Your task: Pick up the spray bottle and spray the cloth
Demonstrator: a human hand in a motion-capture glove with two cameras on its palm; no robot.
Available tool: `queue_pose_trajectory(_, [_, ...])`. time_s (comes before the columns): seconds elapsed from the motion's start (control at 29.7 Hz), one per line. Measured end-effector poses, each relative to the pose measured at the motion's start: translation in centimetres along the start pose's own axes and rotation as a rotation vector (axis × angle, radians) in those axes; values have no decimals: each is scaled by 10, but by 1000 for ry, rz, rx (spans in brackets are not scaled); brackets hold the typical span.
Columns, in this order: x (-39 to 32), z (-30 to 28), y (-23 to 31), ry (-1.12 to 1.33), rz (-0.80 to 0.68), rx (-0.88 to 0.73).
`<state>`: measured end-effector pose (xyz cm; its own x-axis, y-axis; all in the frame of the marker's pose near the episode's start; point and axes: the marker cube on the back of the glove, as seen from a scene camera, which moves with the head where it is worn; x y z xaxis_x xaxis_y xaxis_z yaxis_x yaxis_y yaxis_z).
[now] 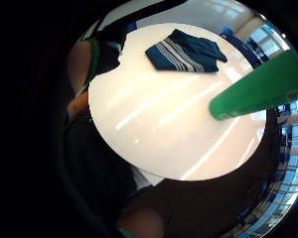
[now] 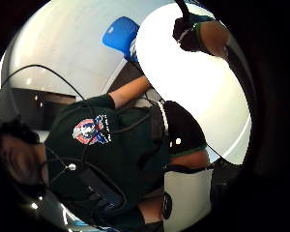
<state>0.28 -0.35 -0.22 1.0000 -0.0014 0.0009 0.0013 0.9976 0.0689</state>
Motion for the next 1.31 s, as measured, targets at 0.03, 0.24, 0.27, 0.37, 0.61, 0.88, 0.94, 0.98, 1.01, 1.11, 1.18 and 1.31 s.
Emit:
queue_pose_trajectory(0.03, [1,-2,0,3,8,16])
queue_pose_trajectory(0.24, [15,-13,-4,29,103,122])
queue_pose_trajectory(0.27, [19,-15,-4,26,123,146])
queue_pose_trajectory(0.37, [31,-19,-5,5,183,221])
queue_pose_trajectory(0.61, [58,-28,-4,-5,337,352])
queue_pose_trajectory(0.88, [78,-37,2,-59,485,519])
queue_pose_trajectory(0.94, [83,-40,3,-80,504,558])
queue_pose_trajectory(0.98, [85,-42,4,-88,513,578])
queue_pose_trajectory(1.01, [87,-43,5,-96,525,601])
queue_pose_trajectory(1.11, [94,-48,10,-112,582,687])
queue_pose_trajectory(1.18, [99,-52,15,-121,633,747])
queue_pose_trajectory(1.31, [110,-56,20,-127,713,812])
